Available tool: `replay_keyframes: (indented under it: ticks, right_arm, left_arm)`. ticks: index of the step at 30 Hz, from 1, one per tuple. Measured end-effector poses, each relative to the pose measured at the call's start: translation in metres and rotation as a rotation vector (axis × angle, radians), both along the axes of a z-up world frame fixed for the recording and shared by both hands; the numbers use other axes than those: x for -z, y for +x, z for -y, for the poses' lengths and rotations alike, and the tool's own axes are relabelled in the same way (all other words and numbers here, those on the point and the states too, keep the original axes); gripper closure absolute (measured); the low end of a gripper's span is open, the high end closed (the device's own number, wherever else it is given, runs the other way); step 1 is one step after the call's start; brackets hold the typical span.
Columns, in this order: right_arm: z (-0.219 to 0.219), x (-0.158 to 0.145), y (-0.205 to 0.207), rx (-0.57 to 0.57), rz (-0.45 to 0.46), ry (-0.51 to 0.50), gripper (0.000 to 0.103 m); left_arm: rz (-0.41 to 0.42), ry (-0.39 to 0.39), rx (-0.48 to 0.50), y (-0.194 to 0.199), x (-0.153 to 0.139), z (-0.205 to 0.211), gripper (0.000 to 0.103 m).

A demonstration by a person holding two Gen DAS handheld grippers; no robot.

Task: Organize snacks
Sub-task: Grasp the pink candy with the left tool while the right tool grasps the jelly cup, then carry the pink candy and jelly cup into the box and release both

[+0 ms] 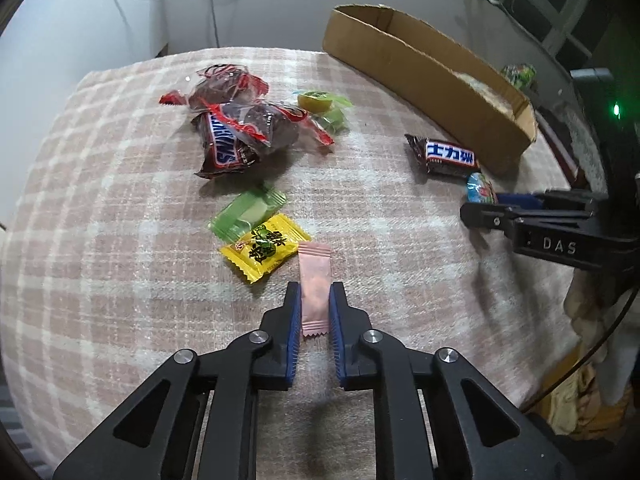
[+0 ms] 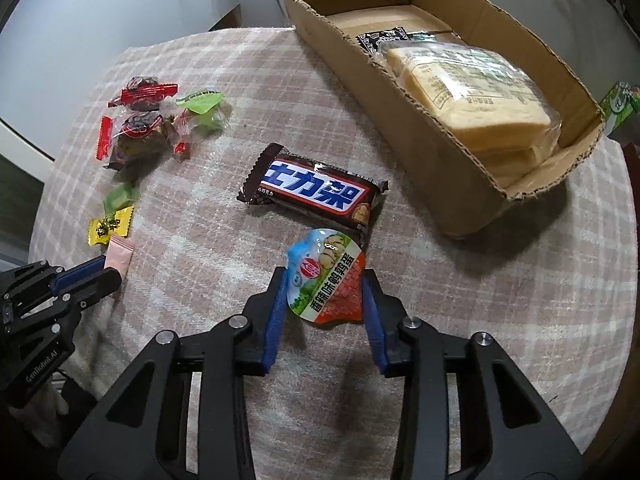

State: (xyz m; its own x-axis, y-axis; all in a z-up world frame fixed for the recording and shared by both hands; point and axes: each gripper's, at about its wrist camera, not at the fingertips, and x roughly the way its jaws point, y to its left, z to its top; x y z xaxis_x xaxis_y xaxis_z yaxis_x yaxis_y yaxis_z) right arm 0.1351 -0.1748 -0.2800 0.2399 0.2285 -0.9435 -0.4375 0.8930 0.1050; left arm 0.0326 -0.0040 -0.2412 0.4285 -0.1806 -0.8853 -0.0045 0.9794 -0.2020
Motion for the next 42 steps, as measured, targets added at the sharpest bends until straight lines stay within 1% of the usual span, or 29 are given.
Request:
replay_keyframes:
  ticks: [5,6,7,11,15,21,25,31,38,42]
  right_arm:
    - [0.003,-0.002,-0.003,0.002,0.000,0.007,0.068]
    - [0.004,-0.002,-0.004,0.002,-0.001,0.007,0.071]
    - [0.005,-0.002,-0.005,0.003,-0.001,0.007,0.071]
    - [0.006,-0.001,-0.007,-0.001,-0.001,0.003,0.071]
    - [0.008,-0.002,-0.008,0.011,-0.003,0.022,0.073]
    - [0.017,-0.010,-0.008,0.039,0.005,0.056,0.074]
    - [0.024,-0.025,-0.011,0.048,0.014,0.087,0.075]
    - [0.034,-0.050,-0.009,0.063,0.048,0.128,0.075]
    - [0.046,-0.080,0.009,0.096,0.106,0.156,0.075]
    - [0.058,-0.092,0.024,0.120,0.134,0.154,0.075]
  left_arm:
    - [0.003,-0.038,-0.006,-0.004,-0.004,-0.008,0.095]
    - [0.003,-0.042,-0.007,-0.006,-0.003,-0.010,0.096]
    - [0.003,-0.046,-0.010,-0.007,-0.004,-0.010,0.096]
    - [0.003,-0.044,-0.003,-0.008,-0.001,-0.011,0.096]
    - [0.025,-0.024,0.022,-0.004,-0.002,-0.003,0.097]
    - [0.046,-0.055,0.007,-0.004,-0.010,-0.003,0.099]
    - [0.043,-0.074,-0.013,-0.004,-0.013,-0.010,0.099]
    - [0.088,-0.117,-0.031,-0.005,-0.036,-0.022,0.099]
    - [0.141,-0.172,-0.013,0.017,-0.062,-0.011,0.099]
    - [0.173,-0.188,0.006,0.041,-0.075,-0.001,0.099]
